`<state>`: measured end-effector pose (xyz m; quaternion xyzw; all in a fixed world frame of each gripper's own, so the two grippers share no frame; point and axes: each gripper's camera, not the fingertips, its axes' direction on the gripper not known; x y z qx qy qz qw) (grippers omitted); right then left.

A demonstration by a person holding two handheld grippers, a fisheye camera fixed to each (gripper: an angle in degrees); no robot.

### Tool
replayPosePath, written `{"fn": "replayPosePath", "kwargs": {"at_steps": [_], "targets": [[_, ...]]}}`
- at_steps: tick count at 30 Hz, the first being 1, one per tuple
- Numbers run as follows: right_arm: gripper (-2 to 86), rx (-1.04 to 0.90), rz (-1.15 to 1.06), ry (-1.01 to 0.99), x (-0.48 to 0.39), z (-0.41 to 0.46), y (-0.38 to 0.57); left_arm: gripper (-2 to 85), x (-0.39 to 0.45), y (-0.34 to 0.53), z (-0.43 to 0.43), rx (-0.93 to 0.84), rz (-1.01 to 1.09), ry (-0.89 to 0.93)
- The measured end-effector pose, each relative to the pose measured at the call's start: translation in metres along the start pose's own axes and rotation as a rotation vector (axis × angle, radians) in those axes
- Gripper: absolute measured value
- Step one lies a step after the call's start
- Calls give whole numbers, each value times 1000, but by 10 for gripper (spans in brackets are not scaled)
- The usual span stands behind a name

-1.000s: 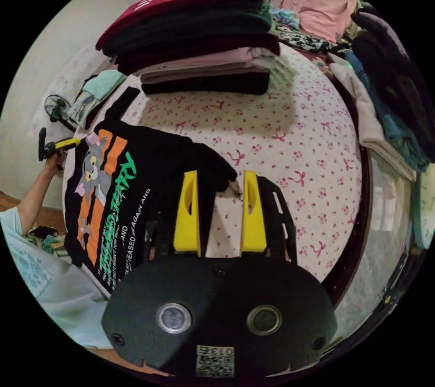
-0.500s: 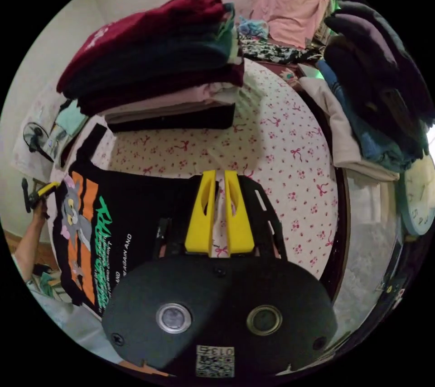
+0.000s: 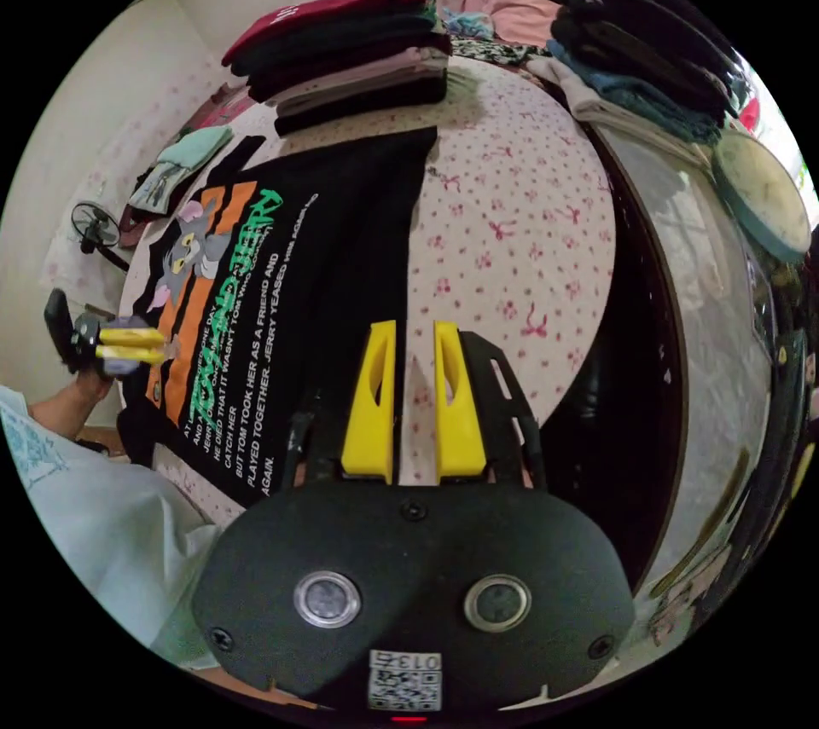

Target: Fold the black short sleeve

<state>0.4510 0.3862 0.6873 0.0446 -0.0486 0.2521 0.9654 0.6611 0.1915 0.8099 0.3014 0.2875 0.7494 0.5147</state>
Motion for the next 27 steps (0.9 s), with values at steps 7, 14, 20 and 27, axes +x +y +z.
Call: {"fn": "replayPosePath", "kwargs": {"at_steps": [7, 14, 20, 27], "targets": [[86, 19, 31, 34, -11, -11, 54, 85, 87, -48, 57, -94, 133, -119], [23, -6, -32, 72, -14, -14, 67, 3, 82, -66, 75, -160, 96, -14], [13, 121, -43, 160, -11, -57, 101, 2, 85, -56, 47, -20, 65, -41], [45, 141, 119, 102, 32, -62, 133, 34, 57, -45, 56, -60, 6, 42]]}}
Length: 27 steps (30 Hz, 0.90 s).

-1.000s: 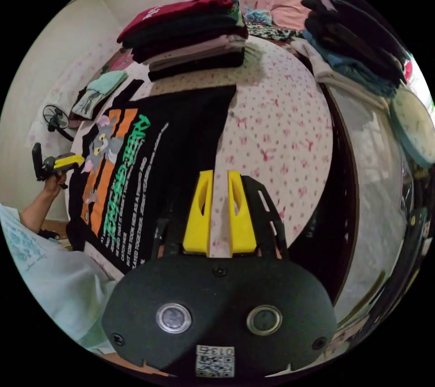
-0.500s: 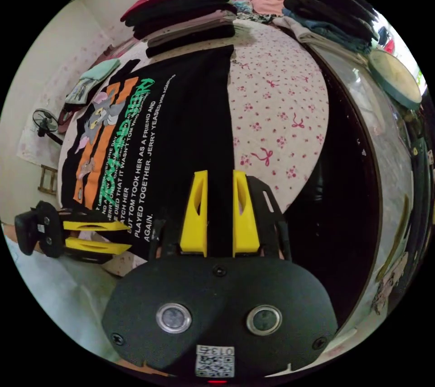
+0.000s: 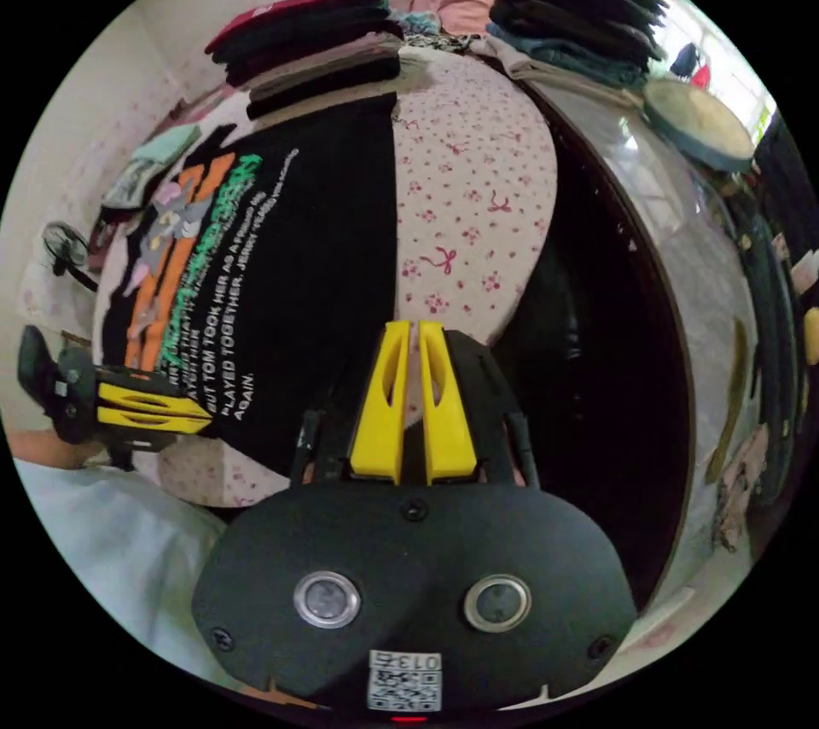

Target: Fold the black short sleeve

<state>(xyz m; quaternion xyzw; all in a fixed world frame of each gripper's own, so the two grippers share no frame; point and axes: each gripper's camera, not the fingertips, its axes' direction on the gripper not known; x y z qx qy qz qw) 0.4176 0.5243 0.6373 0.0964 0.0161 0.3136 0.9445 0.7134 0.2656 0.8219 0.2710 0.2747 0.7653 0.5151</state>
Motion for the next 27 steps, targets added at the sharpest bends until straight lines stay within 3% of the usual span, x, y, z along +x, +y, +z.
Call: {"fn": "replayPosePath", "kwargs": {"at_steps": [4, 11, 17, 22, 27], "targets": [[82, -34, 79, -143, 27, -11, 32, 55, 5, 25, -30, 61, -9, -65], [110, -150, 224, -369, 43, 19, 84, 94, -37, 126, -44, -33, -341, -150], [43, -179, 261, -510, 36, 41, 82, 116, -34, 154, -30, -192, -335, -221], [14, -152, 79, -302, 12, 18, 67, 101, -34, 158, -24, -214, -317, -223], [4, -229, 81, -100, 6, 46, 67, 74, -48, 178, -40, -146, -412, -193]]}}
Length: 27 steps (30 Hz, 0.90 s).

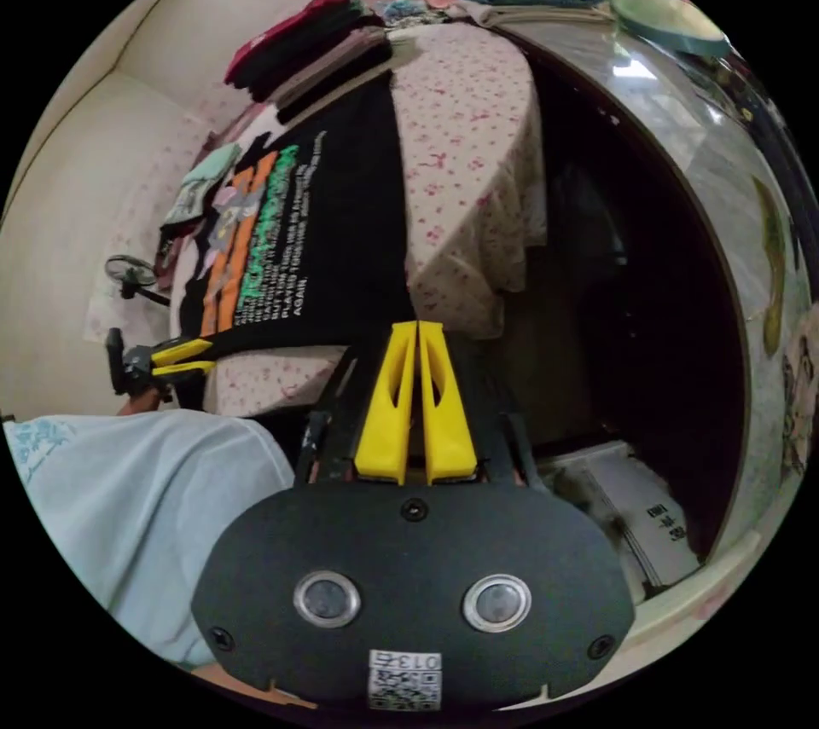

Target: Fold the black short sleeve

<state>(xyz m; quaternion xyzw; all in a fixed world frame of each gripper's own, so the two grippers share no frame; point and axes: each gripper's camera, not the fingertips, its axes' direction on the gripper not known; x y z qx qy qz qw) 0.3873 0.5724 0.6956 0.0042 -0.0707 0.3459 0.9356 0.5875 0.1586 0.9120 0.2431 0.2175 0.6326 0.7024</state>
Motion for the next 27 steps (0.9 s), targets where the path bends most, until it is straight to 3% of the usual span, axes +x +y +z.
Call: {"fn": "replayPosePath", "kwargs": {"at_steps": [2, 4, 7, 14, 18, 23, 27], "targets": [[3, 38, -14, 45, -7, -5, 1, 74, -11, 8, -13, 20, -27, 30], [2, 114, -118, 200, -36, -15, -2, 73, -29, 23, -30, 88, -102, -17], [2, 183, -301, 273, -89, -6, -19, 67, -69, 39, -42, 110, -237, -143], [2, 149, -501, 111, -197, 72, -86, 15, -140, 54, -28, 16, -368, -195], [1, 17, -480, 218, -214, 115, -119, 3, -171, 95, -41, 47, -461, -132], [6, 143, -589, 287, -239, 111, -167, 14, -232, 119, -76, 123, -579, -230], [28, 173, -728, 125, -310, 138, -258, 71, -316, 78, -97, 201, -610, -291]]}}
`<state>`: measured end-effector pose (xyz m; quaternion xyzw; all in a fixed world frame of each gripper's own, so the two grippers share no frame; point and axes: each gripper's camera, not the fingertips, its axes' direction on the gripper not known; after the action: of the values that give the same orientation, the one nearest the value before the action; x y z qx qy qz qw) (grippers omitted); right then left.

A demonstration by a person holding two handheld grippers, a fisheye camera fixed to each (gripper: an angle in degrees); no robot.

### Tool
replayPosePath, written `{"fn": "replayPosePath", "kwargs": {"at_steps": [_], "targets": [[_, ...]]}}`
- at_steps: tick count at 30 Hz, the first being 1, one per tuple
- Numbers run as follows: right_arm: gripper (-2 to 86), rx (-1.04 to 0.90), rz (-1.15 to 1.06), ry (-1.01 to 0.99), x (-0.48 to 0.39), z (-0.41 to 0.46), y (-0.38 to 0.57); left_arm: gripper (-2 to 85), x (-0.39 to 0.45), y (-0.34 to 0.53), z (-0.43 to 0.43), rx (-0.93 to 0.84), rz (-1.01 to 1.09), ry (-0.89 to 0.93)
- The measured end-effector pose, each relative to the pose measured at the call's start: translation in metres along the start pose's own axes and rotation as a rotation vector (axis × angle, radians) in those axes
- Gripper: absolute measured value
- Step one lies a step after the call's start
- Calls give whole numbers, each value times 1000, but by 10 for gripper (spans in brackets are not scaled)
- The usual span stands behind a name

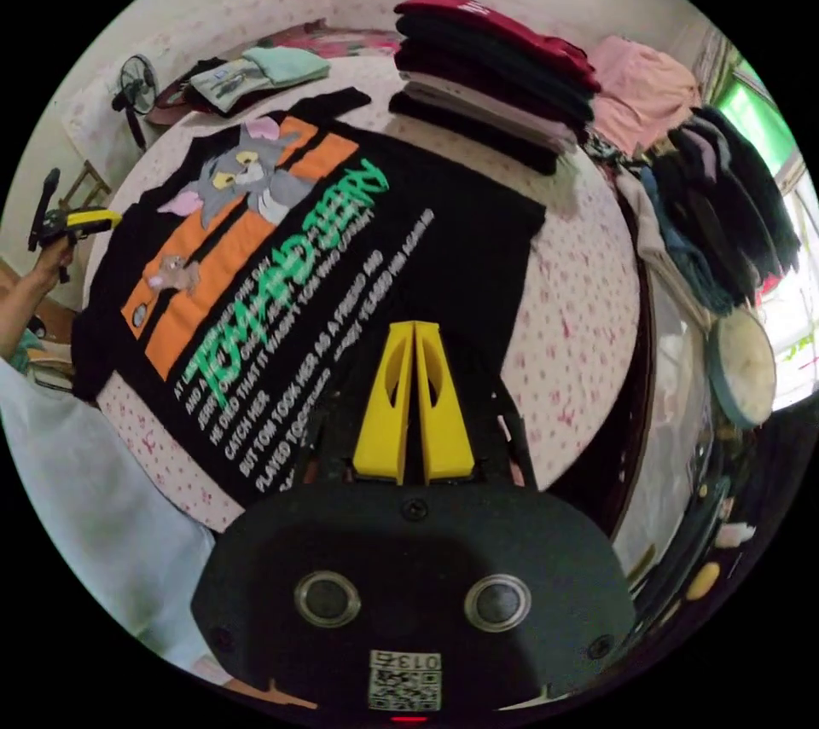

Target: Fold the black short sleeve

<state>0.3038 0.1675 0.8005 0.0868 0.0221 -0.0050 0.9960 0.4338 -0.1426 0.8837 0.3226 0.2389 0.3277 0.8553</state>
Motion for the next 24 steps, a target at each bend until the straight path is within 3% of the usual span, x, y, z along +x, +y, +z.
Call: {"fn": "replayPosePath", "kwargs": {"at_steps": [7, 13, 19, 21, 24], "targets": [[89, 77, -177, -197, -38, 102, -234, 122, -48, -123, 55, -50, 43, 104], [95, -11, -182, -155, -55, 186, -368, 97, -50, -158, 81, -154, 154, 124], [35, -159, -203, -114, -59, 266, -417, 24, -52, -160, 78, -157, 161, 232], [23, -207, -245, -111, -64, 280, -418, 17, -40, -156, 66, -147, 206, 167], [16, -41, -285, -91, -63, 259, -405, 14, -14, -142, 32, -75, 276, 37]]}}
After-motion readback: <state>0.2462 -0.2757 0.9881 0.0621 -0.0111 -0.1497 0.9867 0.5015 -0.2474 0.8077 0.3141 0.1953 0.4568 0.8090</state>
